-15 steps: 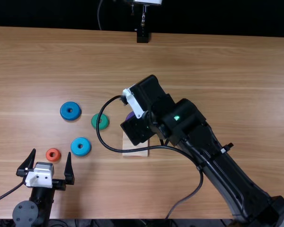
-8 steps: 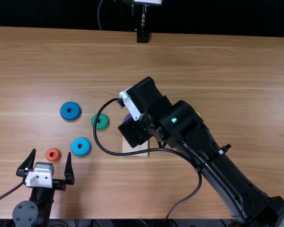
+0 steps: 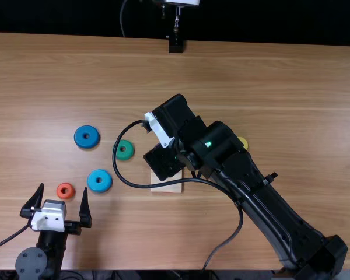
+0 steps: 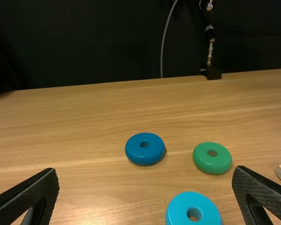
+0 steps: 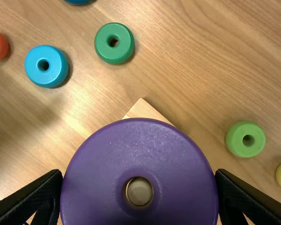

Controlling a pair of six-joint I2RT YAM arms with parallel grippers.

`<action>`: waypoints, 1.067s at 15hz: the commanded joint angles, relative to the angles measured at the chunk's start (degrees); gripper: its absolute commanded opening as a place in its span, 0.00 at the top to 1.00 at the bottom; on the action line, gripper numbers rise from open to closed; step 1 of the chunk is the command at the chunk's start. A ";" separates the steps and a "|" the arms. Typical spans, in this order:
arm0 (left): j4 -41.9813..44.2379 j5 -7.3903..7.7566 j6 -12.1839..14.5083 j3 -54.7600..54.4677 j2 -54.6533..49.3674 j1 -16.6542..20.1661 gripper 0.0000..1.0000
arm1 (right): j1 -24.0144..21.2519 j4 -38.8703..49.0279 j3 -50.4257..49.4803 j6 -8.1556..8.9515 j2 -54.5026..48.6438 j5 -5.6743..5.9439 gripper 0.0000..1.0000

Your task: Build the Hanoi tower: stack the rings onto the peg from bottom to top in this color order: purple, dark blue, light blue, dark green, light green, yellow, orange.

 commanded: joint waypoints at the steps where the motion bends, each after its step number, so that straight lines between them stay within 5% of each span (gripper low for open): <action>1: -2.93 0.81 0.67 -1.02 -0.69 0.51 0.00 | 0.22 -0.13 0.85 0.41 1.64 -0.29 1.00; 2: -2.93 0.81 0.67 -1.02 -0.69 0.51 0.00 | 0.22 -0.13 0.93 0.62 1.64 -0.18 1.00; 3: -2.93 0.81 0.67 -1.02 -0.69 0.51 0.00 | 0.22 -0.13 1.02 0.62 1.64 -0.08 0.85; 5: -2.93 0.81 0.67 -1.02 -0.69 0.51 0.00 | 0.39 -0.87 1.11 0.62 1.64 0.03 0.16; 6: -2.93 0.81 0.67 -1.02 -0.69 0.51 0.00 | 0.48 -0.66 1.02 0.62 1.64 0.03 0.00; 16: -2.93 0.81 0.67 -1.02 -0.69 0.51 0.00 | 0.39 0.29 1.90 0.73 1.55 0.24 0.00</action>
